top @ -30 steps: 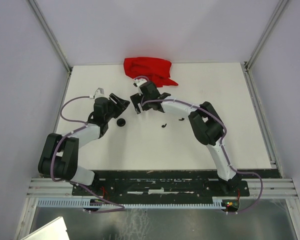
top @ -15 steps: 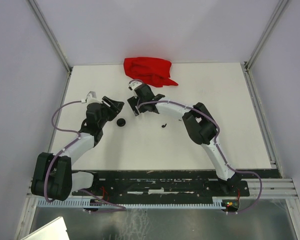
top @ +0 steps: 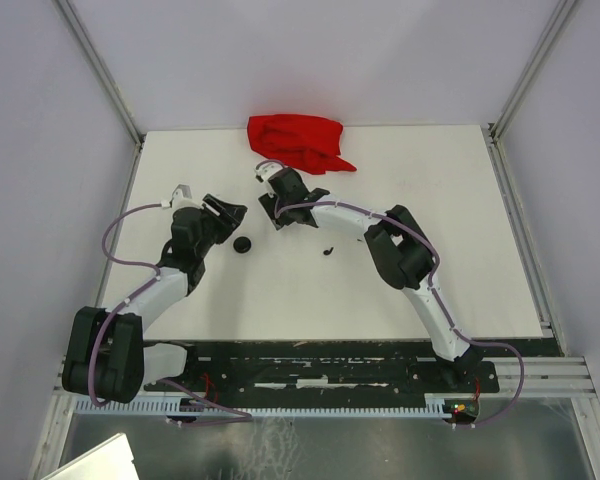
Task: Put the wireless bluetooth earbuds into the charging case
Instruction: Adjust the charging case at the center of the board.
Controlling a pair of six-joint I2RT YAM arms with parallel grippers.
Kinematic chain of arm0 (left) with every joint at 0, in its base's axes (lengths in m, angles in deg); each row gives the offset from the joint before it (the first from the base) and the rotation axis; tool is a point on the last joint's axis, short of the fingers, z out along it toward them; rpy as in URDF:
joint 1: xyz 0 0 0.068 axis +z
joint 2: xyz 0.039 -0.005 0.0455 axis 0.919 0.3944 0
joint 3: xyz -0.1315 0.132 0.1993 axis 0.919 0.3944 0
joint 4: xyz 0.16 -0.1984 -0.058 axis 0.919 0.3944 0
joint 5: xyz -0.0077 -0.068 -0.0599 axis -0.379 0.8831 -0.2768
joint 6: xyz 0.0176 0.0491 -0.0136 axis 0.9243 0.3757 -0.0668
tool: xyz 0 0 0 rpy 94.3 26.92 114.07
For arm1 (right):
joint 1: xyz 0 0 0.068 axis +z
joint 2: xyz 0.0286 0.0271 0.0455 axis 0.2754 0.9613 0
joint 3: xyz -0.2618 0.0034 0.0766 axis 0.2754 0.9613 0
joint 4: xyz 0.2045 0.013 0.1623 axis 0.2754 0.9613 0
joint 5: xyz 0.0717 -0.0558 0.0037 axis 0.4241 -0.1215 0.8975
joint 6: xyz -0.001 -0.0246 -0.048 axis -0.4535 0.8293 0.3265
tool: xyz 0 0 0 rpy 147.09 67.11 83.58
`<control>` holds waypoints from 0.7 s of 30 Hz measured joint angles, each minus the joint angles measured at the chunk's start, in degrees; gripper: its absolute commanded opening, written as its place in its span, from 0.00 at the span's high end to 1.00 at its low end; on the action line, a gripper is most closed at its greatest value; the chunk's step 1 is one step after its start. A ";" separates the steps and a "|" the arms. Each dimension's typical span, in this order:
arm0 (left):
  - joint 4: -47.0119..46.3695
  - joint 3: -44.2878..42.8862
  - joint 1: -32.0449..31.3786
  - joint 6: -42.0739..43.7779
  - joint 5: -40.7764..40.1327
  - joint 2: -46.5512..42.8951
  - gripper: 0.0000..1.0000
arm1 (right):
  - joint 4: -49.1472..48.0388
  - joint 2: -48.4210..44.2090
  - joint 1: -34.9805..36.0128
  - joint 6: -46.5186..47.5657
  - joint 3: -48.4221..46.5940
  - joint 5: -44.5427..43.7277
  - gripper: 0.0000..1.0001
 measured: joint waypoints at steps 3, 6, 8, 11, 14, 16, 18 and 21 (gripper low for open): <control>0.00 0.00 0.07 0.00 0.00 0.00 0.34 | 0.00 0.00 0.00 0.92 0.00 0.17 0.60; 0.00 0.09 0.11 0.00 0.00 -0.04 0.34 | -0.72 -0.11 0.00 2.16 0.61 0.50 0.62; -0.02 0.31 0.11 0.00 0.00 -0.09 0.34 | -2.36 -1.11 0.00 3.56 2.67 1.22 0.64; -0.04 0.68 0.11 0.00 0.02 -0.13 0.34 | -4.09 -4.24 0.00 6.73 8.00 3.26 0.62; -0.04 1.05 0.11 0.00 0.07 -0.17 0.34 | -3.69 -7.63 0.00 10.56 12.79 5.95 0.36; -0.07 1.20 0.11 0.00 0.09 -0.17 0.34 | -2.64 -9.53 -0.07 13.18 15.15 8.17 0.23; -0.09 1.38 0.11 0.00 0.09 -0.24 0.34 | -2.29 -11.13 -0.24 14.86 17.35 9.90 0.19; -0.11 1.79 0.11 0.00 0.13 -0.50 0.34 | -2.49 -14.82 -0.55 16.35 22.62 11.93 0.18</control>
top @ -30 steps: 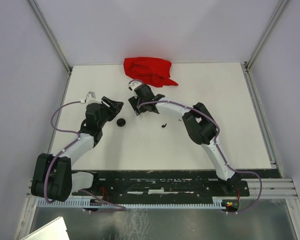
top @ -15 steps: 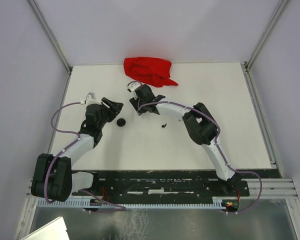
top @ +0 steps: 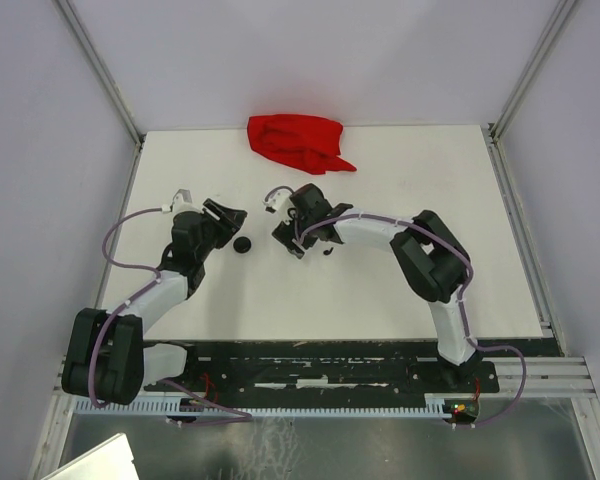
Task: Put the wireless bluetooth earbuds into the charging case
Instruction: Adjust the charging case at the center of the board.
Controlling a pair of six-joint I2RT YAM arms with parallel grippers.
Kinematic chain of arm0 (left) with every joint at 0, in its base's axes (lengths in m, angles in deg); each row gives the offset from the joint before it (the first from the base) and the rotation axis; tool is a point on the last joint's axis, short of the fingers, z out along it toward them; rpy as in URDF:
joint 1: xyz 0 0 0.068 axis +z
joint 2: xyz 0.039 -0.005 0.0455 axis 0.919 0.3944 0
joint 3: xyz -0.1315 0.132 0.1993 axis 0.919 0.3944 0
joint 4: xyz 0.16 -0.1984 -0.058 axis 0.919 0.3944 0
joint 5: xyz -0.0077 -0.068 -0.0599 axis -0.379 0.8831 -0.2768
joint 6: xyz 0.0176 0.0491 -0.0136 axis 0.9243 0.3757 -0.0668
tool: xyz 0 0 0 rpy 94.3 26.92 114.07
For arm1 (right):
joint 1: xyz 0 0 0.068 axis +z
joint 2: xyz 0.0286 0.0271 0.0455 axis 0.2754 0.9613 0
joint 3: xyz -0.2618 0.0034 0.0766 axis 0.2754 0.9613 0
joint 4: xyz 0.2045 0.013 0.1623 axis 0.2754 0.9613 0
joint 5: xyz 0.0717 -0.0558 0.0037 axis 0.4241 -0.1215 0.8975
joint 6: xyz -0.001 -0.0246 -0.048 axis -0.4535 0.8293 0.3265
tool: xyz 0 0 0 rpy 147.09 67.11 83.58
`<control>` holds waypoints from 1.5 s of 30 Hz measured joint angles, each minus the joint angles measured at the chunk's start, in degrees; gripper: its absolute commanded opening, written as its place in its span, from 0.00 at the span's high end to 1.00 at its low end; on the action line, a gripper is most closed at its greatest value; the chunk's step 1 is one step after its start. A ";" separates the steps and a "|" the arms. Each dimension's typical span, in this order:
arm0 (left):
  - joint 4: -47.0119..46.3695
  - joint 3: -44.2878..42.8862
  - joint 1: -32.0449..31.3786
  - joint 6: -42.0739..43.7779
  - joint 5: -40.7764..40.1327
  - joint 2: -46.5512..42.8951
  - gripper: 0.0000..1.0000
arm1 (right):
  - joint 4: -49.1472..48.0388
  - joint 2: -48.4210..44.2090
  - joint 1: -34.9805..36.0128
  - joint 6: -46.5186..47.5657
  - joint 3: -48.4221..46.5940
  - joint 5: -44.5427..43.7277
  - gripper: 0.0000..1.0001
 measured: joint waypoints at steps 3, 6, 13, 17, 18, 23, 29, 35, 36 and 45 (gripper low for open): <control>0.02 0.11 0.02 -0.02 0.02 -0.02 0.34 | -1.75 -3.48 -0.37 -1.01 4.90 0.59 0.18; -0.02 0.48 0.02 -0.02 0.11 -0.22 0.34 | -3.54 -6.56 -0.79 -4.04 7.89 -0.46 0.18; -0.02 1.95 0.02 -0.07 0.98 -1.03 0.34 | -6.78 -11.93 -0.94 -12.17 10.43 -8.61 0.18; -0.04 2.32 0.00 -0.15 1.55 -1.51 0.34 | -5.35 -12.02 -0.46 -15.41 10.38 -13.97 0.18; -0.04 2.36 0.02 -0.17 1.64 -1.64 0.34 | -4.66 -11.93 -0.28 -16.00 10.27 -14.99 0.18; -0.07 2.56 0.02 -0.68 2.99 -2.91 0.34 | -1.49 -10.23 1.05 -19.23 7.80 -20.06 0.18; -0.07 2.67 0.02 -0.72 3.26 -4.50 0.34 | 0.90 -7.65 2.16 -21.62 4.98 -23.71 0.18; -0.04 2.67 0.02 -1.11 4.15 -4.52 0.34 | 2.49 -5.75 2.54 -22.80 3.45 -26.05 0.18; -0.04 2.67 0.02 -1.14 4.15 -4.52 0.34 | 2.60 -5.40 2.60 -22.84 3.32 -26.32 0.18; -0.04 2.67 0.02 -1.22 4.20 -4.52 0.34 | 4.24 -2.64 3.02 -23.30 1.81 -27.82 0.18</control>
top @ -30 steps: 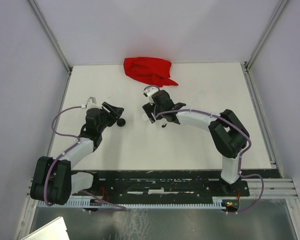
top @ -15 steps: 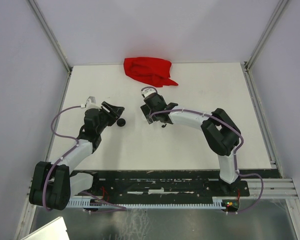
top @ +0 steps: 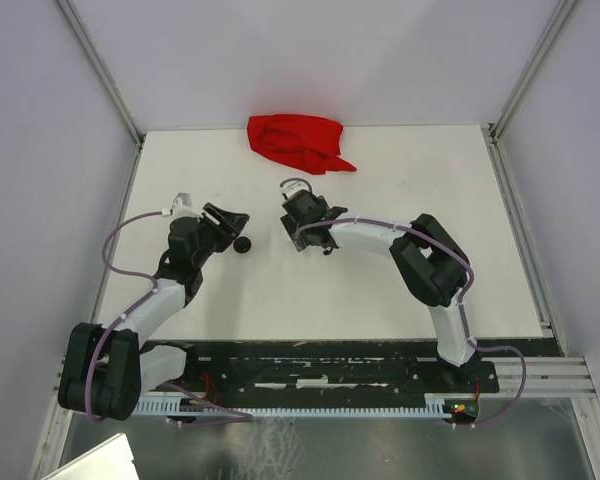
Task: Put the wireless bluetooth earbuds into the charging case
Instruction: Adjust the charging case at the center of the board.
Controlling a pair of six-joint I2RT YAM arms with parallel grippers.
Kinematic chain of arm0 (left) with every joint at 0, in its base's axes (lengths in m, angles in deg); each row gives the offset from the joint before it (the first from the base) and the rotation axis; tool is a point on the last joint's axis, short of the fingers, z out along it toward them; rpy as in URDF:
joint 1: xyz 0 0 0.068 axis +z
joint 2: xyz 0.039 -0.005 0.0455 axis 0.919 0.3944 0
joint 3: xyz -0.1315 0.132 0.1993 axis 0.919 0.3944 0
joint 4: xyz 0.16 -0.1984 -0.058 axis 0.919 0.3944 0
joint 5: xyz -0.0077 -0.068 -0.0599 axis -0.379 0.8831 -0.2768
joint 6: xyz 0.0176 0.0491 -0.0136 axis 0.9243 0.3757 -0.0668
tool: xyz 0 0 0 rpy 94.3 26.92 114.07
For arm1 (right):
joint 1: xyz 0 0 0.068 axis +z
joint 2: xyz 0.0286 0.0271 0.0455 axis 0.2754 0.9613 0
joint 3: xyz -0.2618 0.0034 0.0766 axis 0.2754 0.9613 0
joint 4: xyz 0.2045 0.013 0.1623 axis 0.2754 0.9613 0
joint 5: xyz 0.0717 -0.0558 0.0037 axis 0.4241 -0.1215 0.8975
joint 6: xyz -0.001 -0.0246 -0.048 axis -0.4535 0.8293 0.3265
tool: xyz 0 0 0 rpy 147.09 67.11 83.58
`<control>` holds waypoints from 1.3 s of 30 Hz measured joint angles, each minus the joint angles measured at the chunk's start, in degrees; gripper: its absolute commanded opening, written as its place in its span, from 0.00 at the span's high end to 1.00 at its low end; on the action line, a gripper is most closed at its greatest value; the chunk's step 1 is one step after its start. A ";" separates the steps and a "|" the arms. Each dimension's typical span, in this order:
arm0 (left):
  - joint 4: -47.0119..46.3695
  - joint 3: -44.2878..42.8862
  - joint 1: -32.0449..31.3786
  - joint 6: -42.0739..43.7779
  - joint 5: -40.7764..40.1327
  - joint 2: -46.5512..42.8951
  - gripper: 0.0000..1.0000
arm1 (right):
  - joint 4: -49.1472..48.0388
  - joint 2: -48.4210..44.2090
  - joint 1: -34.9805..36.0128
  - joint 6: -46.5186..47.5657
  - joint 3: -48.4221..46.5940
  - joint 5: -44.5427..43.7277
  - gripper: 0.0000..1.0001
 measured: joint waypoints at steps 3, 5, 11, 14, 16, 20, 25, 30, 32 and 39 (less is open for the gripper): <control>-0.02 0.00 0.00 0.00 0.00 -0.02 0.34 | 0.48 0.68 0.07 -0.13 -0.76 -0.48 0.18; -0.02 0.00 0.00 0.00 0.02 0.00 0.34 | 0.72 1.25 0.11 -0.13 -1.36 -0.66 0.18; -0.04 0.00 0.00 0.00 0.13 0.04 0.34 | 1.16 3.15 0.15 -0.15 -3.89 -1.66 0.17; -0.07 0.00 0.00 0.00 0.13 0.04 0.34 | 1.57 3.87 0.15 -0.13 -5.16 -2.14 0.17; -0.09 0.00 0.00 0.00 0.15 0.04 0.34 | 1.79 4.50 0.15 -0.13 -6.34 -2.54 0.17; -0.22 0.00 0.00 0.00 0.20 0.09 0.34 | 1.95 6.05 0.15 -0.04 -9.03 -3.08 0.17; -0.37 0.00 0.00 0.00 0.31 0.26 0.34 | 2.40 8.66 0.15 0.37 -12.59 -3.15 0.17; -0.39 0.00 0.00 0.00 0.33 0.48 0.34 | 3.80 10.82 0.15 0.96 -16.46 -3.04 0.17; -0.37 0.00 0.00 0.00 0.33 0.48 0.34 | 4.22 11.56 0.15 1.14 -17.97 -2.97 0.17; -0.35 0.00 0.04 0.00 0.33 0.48 0.34 | 5.33 14.25 0.15 1.77 -23.89 -1.84 0.17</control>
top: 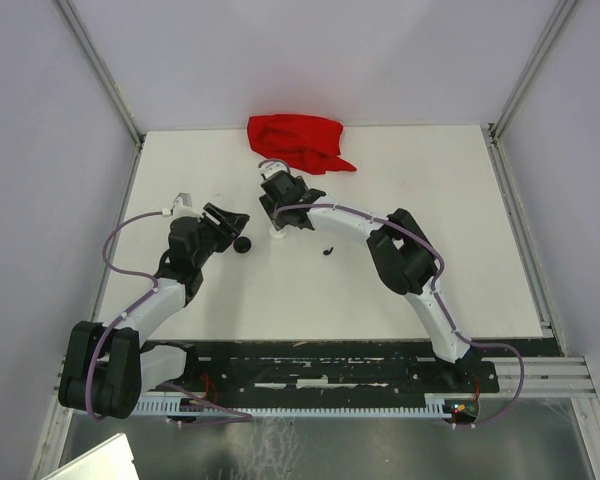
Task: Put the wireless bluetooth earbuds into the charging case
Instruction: Adjust the charging case at the center of the board.
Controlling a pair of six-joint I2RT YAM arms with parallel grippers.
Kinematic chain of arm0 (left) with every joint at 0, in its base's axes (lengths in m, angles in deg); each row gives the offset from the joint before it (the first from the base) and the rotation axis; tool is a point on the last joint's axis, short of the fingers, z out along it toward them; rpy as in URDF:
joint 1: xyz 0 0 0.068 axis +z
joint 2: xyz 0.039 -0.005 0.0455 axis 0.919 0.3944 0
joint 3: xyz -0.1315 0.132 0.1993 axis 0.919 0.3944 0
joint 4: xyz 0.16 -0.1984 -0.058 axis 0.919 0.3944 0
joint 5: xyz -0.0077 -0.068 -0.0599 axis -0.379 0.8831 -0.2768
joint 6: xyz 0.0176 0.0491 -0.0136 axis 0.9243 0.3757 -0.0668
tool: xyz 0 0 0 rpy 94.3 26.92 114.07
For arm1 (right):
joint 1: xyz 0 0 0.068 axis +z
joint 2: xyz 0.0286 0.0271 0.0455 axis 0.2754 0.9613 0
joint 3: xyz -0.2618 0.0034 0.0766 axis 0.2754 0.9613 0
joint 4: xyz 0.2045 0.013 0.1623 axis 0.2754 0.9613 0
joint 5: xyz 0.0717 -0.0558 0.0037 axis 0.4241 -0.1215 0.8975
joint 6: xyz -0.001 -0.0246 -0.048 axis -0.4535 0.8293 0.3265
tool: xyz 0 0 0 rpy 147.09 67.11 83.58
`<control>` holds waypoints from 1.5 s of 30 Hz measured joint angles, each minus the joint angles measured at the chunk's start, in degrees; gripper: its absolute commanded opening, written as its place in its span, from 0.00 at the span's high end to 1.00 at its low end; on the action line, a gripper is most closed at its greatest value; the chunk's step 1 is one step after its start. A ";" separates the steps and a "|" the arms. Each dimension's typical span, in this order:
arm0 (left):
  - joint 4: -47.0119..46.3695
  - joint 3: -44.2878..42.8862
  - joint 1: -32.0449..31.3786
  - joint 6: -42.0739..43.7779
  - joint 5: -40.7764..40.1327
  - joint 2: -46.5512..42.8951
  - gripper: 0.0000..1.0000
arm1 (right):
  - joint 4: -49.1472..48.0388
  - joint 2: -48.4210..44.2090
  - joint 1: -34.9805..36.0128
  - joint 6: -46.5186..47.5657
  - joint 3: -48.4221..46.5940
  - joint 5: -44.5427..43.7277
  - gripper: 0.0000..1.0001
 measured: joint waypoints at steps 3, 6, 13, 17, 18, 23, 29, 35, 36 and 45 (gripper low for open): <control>0.13 0.00 0.04 0.00 -0.02 0.00 0.34 | 0.26 0.44 0.00 0.26 -1.14 0.70 0.17; 0.28 0.00 0.04 0.02 -0.04 -0.02 0.34 | 0.66 0.44 0.00 0.28 -1.36 1.49 0.17; 0.46 0.00 0.31 0.02 -0.31 -0.76 0.34 | -1.64 -0.61 0.00 0.74 1.05 2.49 0.17; 1.09 0.00 0.46 0.07 -0.52 -1.73 0.34 | -2.75 -3.63 0.00 1.33 5.77 4.81 0.17; 1.46 0.00 0.52 0.07 -0.55 -1.99 0.34 | -2.71 -4.52 0.00 1.44 6.62 5.62 0.17; 2.78 -0.02 0.59 0.07 -0.61 -2.82 0.34 | -3.63 -7.74 0.11 1.55 8.33 8.83 0.17; 3.45 -0.02 0.66 0.09 -0.70 -2.86 0.34 | -5.16 -10.45 0.90 0.24 11.52 10.47 0.16; 3.45 -0.02 0.70 0.09 -0.68 -2.86 0.32 | -4.70 -10.34 2.51 -0.04 11.47 12.22 0.16; 3.45 -0.02 0.70 0.09 -0.66 -2.86 0.30 | -4.44 -10.12 2.95 -0.17 11.32 12.41 0.16; 4.09 -0.11 1.44 0.11 -0.37 -3.02 0.16 | -2.99 -6.14 4.02 -0.61 8.17 13.00 0.15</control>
